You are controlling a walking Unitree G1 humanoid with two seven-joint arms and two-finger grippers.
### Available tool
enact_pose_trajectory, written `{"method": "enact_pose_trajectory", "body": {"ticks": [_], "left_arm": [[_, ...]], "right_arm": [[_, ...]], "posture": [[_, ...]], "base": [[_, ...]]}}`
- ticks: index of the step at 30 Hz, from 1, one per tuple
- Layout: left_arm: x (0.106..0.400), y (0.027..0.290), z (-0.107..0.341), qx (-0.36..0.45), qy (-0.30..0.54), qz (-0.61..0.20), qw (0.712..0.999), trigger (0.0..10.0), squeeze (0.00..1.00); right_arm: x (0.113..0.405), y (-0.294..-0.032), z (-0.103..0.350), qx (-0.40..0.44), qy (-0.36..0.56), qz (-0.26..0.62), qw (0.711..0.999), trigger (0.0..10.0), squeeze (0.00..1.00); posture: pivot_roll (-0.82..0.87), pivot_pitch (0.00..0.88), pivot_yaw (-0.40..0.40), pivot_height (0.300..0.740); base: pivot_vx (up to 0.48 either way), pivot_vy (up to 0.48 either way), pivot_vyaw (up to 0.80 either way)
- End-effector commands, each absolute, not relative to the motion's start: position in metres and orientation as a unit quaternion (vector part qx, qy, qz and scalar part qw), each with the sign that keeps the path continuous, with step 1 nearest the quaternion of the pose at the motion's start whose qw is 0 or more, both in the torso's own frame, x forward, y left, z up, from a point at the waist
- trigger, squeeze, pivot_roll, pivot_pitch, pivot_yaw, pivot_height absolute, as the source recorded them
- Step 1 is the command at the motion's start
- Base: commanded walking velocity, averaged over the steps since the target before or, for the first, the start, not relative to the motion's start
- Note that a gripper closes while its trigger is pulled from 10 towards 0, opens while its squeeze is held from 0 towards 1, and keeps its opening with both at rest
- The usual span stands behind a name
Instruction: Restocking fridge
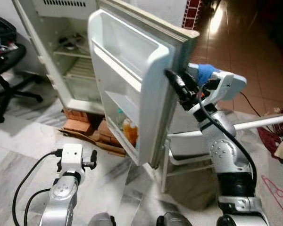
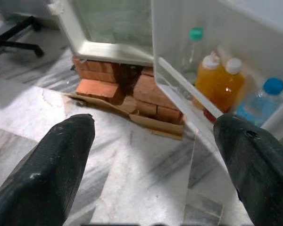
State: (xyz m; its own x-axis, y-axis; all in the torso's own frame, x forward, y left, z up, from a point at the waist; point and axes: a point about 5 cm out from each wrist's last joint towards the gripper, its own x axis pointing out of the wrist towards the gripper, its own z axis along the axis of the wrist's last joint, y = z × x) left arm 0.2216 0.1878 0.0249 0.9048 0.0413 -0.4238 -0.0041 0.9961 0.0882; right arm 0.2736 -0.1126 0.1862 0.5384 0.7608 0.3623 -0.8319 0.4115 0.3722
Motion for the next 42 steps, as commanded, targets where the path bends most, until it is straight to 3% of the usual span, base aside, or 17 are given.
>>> {"method": "enact_pose_trajectory", "body": {"ticks": [1, 4, 6, 12, 18, 19, 20, 22, 25, 27, 28, 33, 40, 42], "left_arm": [[0.22, 0.191, 0.023, 0.048, 0.223, 0.013, 0.973, 10.0, 0.0], [0.22, 0.191, 0.023, 0.051, 0.223, 0.01, 0.973, 10.0, 0.0], [0.221, 0.19, 0.023, 0.051, 0.224, 0.006, 0.973, 10.0, 0.0], [0.221, 0.19, 0.023, 0.058, 0.223, -0.001, 0.973, 10.0, 0.0], [0.22, 0.19, 0.023, 0.06, 0.224, 0.0, 0.973, 10.0, 0.0], [0.22, 0.19, 0.023, 0.061, 0.224, 0.001, 0.973, 10.0, 0.0], [0.22, 0.19, 0.023, 0.061, 0.224, 0.001, 0.973, 10.0, 0.0], [0.219, 0.19, 0.023, 0.06, 0.224, 0.003, 0.973, 10.0, 0.0], [0.219, 0.19, 0.022, 0.06, 0.224, 0.003, 0.973, 10.0, 0.0], [0.219, 0.19, 0.022, 0.06, 0.225, 0.002, 0.973, 10.0, 0.0], [0.219, 0.19, 0.022, 0.06, 0.225, 0.001, 0.972, 10.0, 0.0], [0.219, 0.19, 0.021, 0.062, 0.227, -0.003, 0.972, 10.0, 0.0], [0.219, 0.19, 0.02, 0.065, 0.23, -0.006, 0.971, 10.0, 0.0], [0.219, 0.19, 0.019, 0.066, 0.232, -0.008, 0.97, 10.0, 0.0]], "right_arm": [[0.267, -0.109, 0.185, 0.277, -0.056, 0.51, 0.812, 10.0, 0.0], [0.271, -0.114, 0.174, 0.264, -0.046, 0.477, 0.837, 10.0, 0.0], [0.273, -0.124, 0.138, 0.202, -0.002, 0.417, 0.886, 10.0, 0.0], [0.271, -0.132, 0.108, 0.145, 0.047, 0.361, 0.92, 10.0, 0.0], [0.265, -0.134, 0.093, 0.073, 0.104, 0.398, 0.908, 10.0, 0.0], [0.256, -0.138, 0.086, 0.048, 0.135, 0.449, 0.882, 10.0, 0.0], [0.256, -0.138, 0.086, 0.048, 0.135, 0.449, 0.882, 10.0, 0.0], [0.247, -0.153, 0.074, -0.002, 0.183, 0.487, 0.854, 10.0, 0.0], [0.255, -0.171, 0.068, -0.055, 0.203, 0.453, 0.867, 10.0, 0.0], [0.263, -0.18, 0.067, -0.09, 0.2, 0.421, 0.88, 10.0, 0.0], [0.277, -0.189, 0.075, -0.107, 0.178, 0.369, 0.906, 10.0, 0.0], [0.312, -0.202, 0.118, -0.076, 0.071, 0.25, 0.963, 10.0, 0.0], [0.326, -0.205, 0.149, -0.052, 0.008, 0.231, 0.971, 10.0, 0.0], [0.329, -0.197, 0.157, 0.002, -0.022, 0.245, 0.969, 10.0, 0.0]], "posture": [[0.05, 0.033, 0.01, 0.74], [0.05, 0.034, 0.013, 0.74], [0.04, 0.033, 0.019, 0.74], [0.05, 0.034, 0.022, 0.74], [0.06, 0.033, 0.018, 0.74], [0.06, 0.034, 0.014, 0.74], [0.06, 0.034, 0.014, 0.74], [0.06, 0.035, 0.012, 0.74], [0.06, 0.034, 0.011, 0.74], [0.06, 0.035, 0.011, 0.74], [0.06, 0.036, 0.013, 0.74], [0.06, 0.036, 0.021, 0.74], [0.06, 0.035, 0.021, 0.74], [0.07, 0.037, 0.018, 0.74]], "base": [[0.0, 0.0, 0.0], [0.0, 0.0, 0.0], [0.0, 0.0, 0.0], [0.0, 0.0, 0.0], [0.0, 0.0, 0.0], [0.0, 0.0, 0.0], [0.0, 0.0, 0.0], [0.0, 0.0, 0.0], [0.0, 0.0, 0.0], [0.0, 0.0, 0.0], [0.0, 0.0, 0.0], [0.0, 0.0, 0.0], [0.0, 0.0, 0.0], [0.0, 0.0, 0.0]]}}
